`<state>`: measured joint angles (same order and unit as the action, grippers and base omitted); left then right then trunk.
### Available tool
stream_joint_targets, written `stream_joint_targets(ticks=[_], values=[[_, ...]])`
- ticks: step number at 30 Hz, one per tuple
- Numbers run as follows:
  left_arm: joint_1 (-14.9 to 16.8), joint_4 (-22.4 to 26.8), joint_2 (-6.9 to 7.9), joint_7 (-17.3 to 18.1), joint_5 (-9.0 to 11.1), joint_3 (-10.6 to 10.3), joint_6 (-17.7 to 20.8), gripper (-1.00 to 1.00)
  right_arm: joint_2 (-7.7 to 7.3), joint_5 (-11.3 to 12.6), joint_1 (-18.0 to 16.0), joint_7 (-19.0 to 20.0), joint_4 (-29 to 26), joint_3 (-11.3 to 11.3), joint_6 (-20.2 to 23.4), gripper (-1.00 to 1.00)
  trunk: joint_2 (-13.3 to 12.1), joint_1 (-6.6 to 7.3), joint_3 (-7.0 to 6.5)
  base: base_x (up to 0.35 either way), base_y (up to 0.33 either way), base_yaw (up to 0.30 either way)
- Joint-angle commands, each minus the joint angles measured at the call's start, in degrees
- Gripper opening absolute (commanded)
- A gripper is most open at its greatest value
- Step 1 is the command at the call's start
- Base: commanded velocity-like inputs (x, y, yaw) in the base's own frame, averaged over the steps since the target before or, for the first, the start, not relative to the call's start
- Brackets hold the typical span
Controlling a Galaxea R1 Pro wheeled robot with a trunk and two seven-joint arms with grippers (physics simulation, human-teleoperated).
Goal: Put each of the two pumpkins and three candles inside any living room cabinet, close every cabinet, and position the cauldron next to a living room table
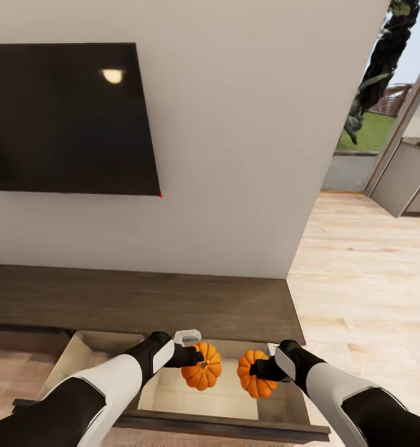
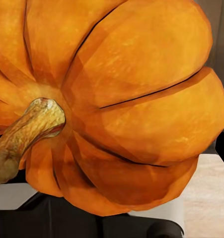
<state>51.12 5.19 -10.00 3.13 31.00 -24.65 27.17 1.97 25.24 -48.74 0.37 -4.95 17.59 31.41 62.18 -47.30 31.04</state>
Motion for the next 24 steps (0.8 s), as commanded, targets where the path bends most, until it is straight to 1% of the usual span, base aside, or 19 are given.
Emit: stream_joint_targets(ticks=[1,7,17,24], values=[[0.0,0.0,0.0,0.0,0.2,-0.2,0.2,-1.0,0.04,0.3,0.0,0.1,-0.1,0.5,0.2,-1.0,0.0,-0.01,0.15,0.14,0.0,0.0],[0.0,0.0,0.0,0.0,0.2,-0.2,0.2,-1.0,0.17,0.3,0.0,0.1,-0.1,0.5,0.2,-1.0,0.0,-0.01,0.7,0.226,-0.004,0.0],[0.0,0.0,0.0,0.0,0.2,-0.3,0.2,-1.0,0.18,0.3,0.0,0.1,-0.1,0.4,0.2,-1.0,0.0,-0.01,1.62,0.021,-0.001,0.0],[0.0,0.0,0.0,0.0,0.2,-0.3,0.2,-1.0,0.23,0.3,0.0,0.2,-0.1,0.5,0.2,-1.0,2.8,-1.54,3.11,0.0,0.0,0.0]])
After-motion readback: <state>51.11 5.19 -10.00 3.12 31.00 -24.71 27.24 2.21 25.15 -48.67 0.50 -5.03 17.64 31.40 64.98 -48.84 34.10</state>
